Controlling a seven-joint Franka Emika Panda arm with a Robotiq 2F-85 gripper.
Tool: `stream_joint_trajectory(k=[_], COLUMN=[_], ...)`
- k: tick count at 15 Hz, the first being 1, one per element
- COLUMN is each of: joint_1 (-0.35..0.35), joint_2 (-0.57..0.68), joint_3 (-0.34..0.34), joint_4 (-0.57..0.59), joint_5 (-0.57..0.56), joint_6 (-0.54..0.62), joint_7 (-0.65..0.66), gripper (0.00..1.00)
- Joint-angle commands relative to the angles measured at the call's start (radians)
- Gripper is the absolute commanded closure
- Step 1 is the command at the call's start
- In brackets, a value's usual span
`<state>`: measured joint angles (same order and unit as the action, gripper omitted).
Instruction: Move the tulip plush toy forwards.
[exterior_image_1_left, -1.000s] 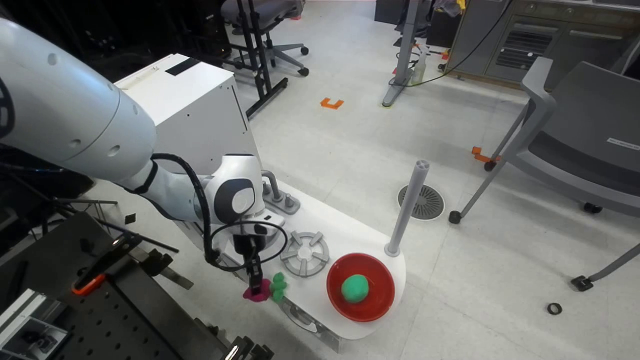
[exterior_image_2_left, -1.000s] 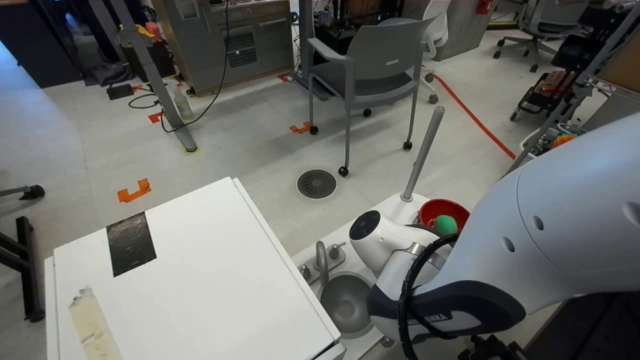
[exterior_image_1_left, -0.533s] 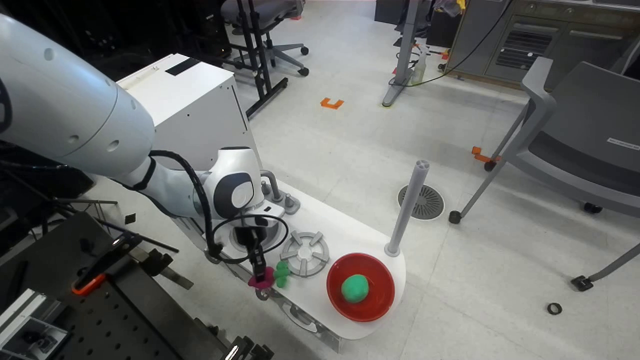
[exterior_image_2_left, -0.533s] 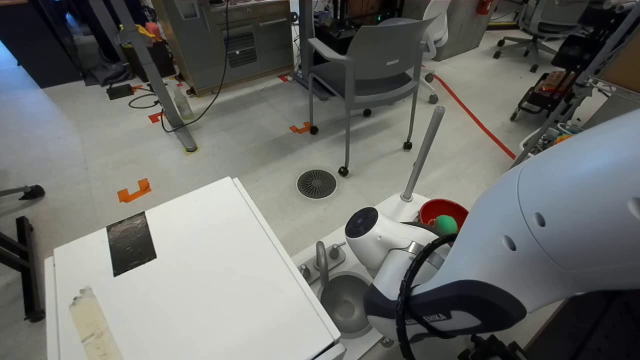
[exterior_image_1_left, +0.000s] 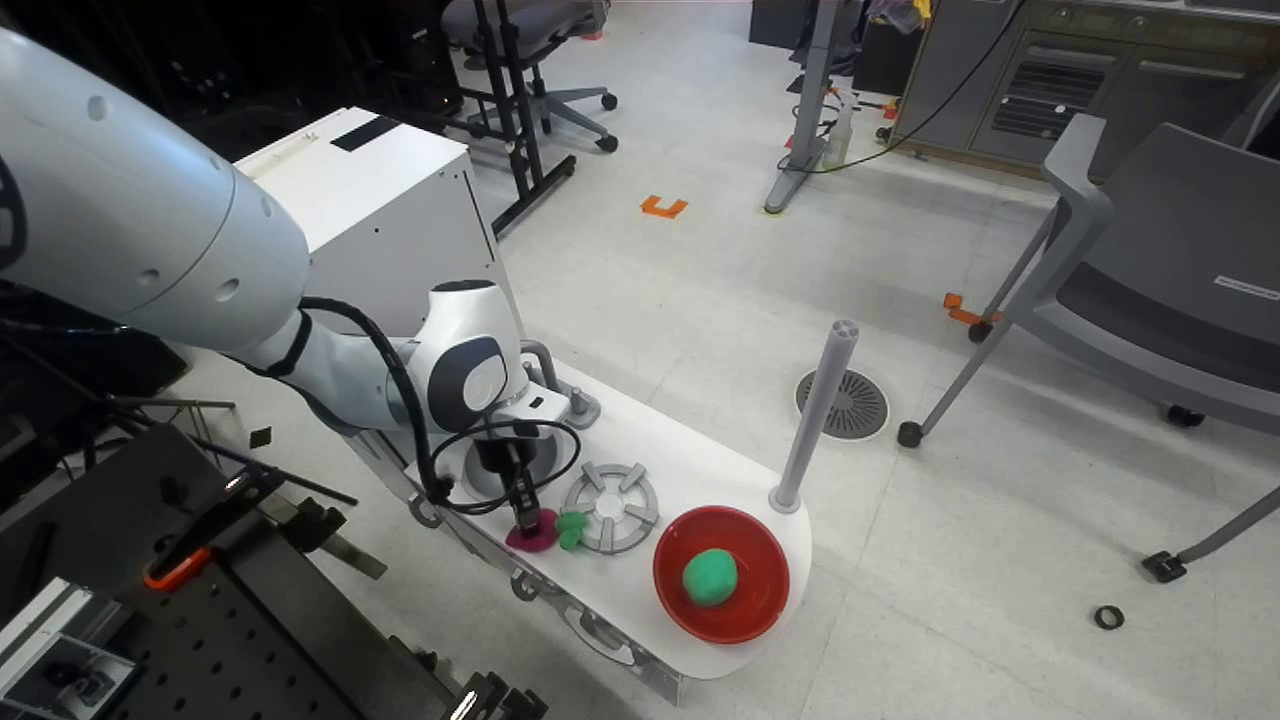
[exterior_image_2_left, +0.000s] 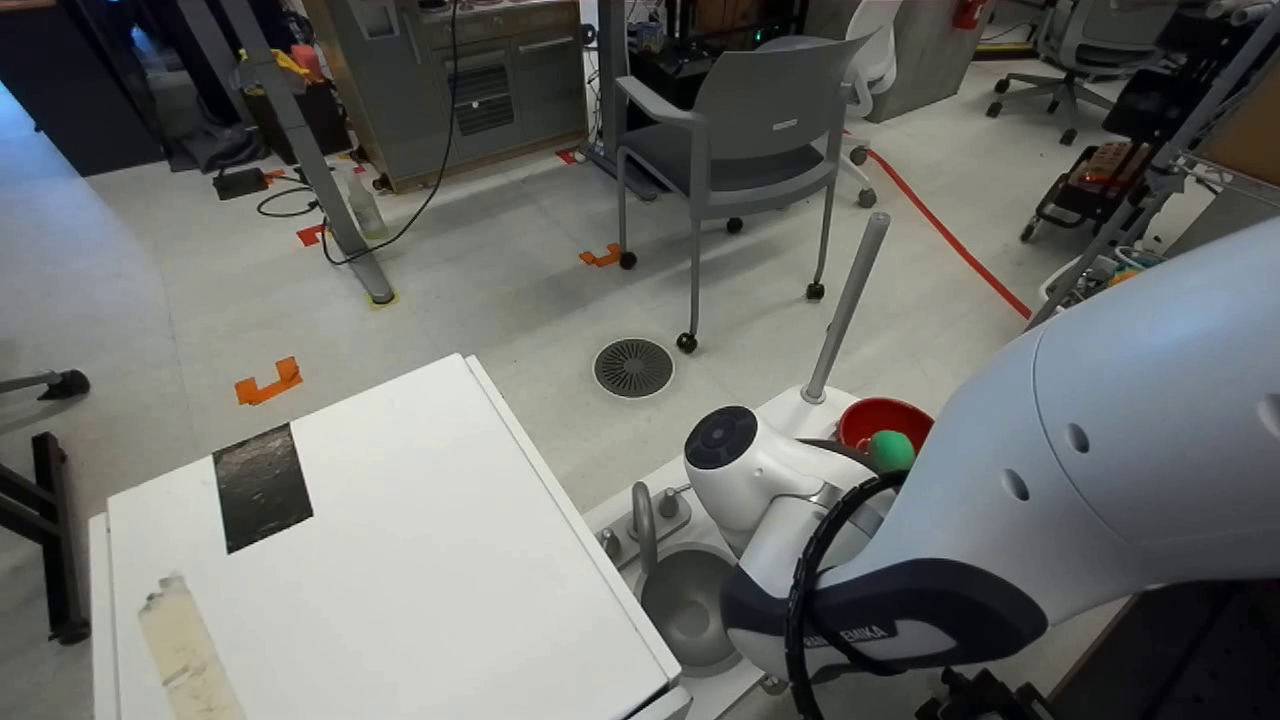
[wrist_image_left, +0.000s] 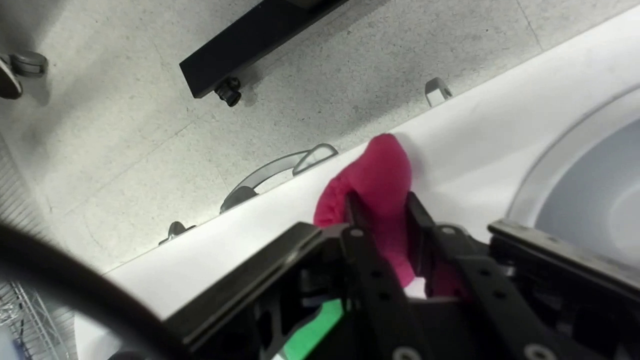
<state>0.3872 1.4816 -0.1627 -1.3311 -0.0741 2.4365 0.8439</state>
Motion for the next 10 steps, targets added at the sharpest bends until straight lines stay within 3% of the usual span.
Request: stream_joint_trajectory(k=[1, 5, 7, 10], joint_1=[-0.016, -0.025, -0.040, -0.055], joint_2=[0.002, -0.059, -0.122, -0.232], joint_3=[0.017, 0.019, 0.038, 0.051], joint_4=[0.007, -0.030, -0.082, -0.196], joint_5=[-0.004, 0.013, 0.017, 0.019], joint_6=[0.040, 0.012, -0.072, -0.181], joint_7=[-0.005, -0.025, -0.067, -0.113], gripper=[0.48, 0.18, 0.05, 0.00])
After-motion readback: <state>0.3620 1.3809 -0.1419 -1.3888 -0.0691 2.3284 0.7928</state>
